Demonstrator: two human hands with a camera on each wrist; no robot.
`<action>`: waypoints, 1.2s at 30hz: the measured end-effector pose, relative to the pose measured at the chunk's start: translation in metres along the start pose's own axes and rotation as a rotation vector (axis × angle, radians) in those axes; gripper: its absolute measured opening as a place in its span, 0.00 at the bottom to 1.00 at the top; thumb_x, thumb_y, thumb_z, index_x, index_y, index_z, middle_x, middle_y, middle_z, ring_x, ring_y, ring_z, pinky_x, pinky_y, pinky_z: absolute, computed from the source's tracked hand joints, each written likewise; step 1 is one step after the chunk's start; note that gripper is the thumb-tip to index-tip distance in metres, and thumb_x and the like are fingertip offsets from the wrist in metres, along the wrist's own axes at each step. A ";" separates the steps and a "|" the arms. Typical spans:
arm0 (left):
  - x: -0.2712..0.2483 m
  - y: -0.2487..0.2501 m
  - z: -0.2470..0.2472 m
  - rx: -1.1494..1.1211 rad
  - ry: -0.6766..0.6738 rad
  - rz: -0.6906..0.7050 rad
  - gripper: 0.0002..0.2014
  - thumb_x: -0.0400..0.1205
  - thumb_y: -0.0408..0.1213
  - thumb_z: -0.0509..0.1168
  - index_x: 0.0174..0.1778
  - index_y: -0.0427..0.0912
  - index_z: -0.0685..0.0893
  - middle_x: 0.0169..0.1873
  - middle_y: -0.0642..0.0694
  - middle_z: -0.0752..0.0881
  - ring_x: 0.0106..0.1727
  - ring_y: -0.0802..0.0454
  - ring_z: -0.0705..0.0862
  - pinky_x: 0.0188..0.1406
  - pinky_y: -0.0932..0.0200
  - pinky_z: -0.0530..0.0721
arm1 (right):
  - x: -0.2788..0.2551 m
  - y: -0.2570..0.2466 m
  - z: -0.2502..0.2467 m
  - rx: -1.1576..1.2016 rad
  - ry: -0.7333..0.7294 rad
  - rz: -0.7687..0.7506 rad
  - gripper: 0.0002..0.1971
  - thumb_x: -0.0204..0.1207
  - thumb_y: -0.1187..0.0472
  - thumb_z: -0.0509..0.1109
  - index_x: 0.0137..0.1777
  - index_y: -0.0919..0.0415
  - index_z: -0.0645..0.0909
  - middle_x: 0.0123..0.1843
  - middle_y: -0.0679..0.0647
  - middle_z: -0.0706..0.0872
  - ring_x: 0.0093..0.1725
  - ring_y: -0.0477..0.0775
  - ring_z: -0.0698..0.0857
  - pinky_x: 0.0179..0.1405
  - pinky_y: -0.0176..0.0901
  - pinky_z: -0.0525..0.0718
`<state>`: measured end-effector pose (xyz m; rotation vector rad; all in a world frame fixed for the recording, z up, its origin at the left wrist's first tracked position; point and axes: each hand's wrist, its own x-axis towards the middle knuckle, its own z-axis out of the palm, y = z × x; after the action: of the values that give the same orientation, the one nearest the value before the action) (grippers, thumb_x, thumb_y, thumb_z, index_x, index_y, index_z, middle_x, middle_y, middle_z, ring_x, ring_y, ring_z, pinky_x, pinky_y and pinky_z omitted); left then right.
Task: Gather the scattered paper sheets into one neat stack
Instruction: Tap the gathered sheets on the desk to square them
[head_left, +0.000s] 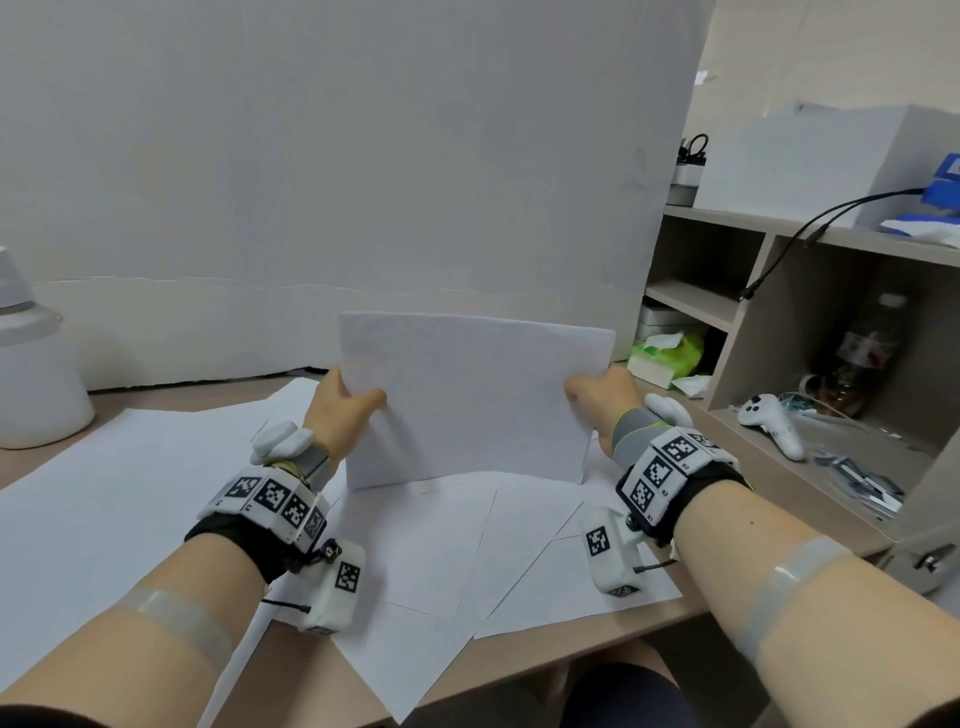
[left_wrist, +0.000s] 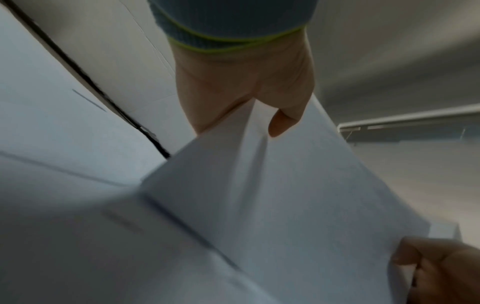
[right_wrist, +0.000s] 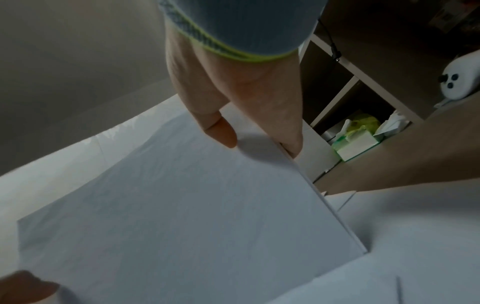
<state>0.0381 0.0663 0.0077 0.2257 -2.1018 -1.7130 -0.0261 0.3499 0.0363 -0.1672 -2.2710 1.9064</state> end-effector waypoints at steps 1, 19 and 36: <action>-0.001 -0.003 0.000 0.030 -0.023 0.006 0.24 0.65 0.36 0.67 0.59 0.43 0.83 0.52 0.44 0.89 0.53 0.45 0.87 0.52 0.48 0.85 | 0.001 0.004 -0.001 -0.018 0.000 0.032 0.20 0.68 0.69 0.68 0.62 0.65 0.78 0.52 0.61 0.86 0.48 0.63 0.86 0.41 0.47 0.81; 0.004 0.134 -0.001 0.449 0.058 0.528 0.09 0.71 0.33 0.71 0.45 0.39 0.80 0.38 0.46 0.82 0.40 0.46 0.78 0.31 0.62 0.72 | -0.032 -0.081 -0.014 -0.438 -0.006 -0.491 0.33 0.57 0.50 0.70 0.67 0.42 0.72 0.55 0.44 0.81 0.59 0.56 0.82 0.65 0.60 0.79; 0.007 0.091 0.016 0.031 0.209 0.106 0.49 0.62 0.44 0.67 0.83 0.41 0.63 0.75 0.39 0.73 0.75 0.39 0.72 0.73 0.42 0.74 | -0.034 -0.062 -0.016 -0.085 -0.036 -0.418 0.10 0.72 0.64 0.68 0.51 0.62 0.86 0.42 0.52 0.86 0.40 0.52 0.81 0.44 0.42 0.80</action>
<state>0.0374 0.0991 0.0942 0.2836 -1.9534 -1.5269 0.0119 0.3474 0.0984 0.3104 -2.1926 1.6104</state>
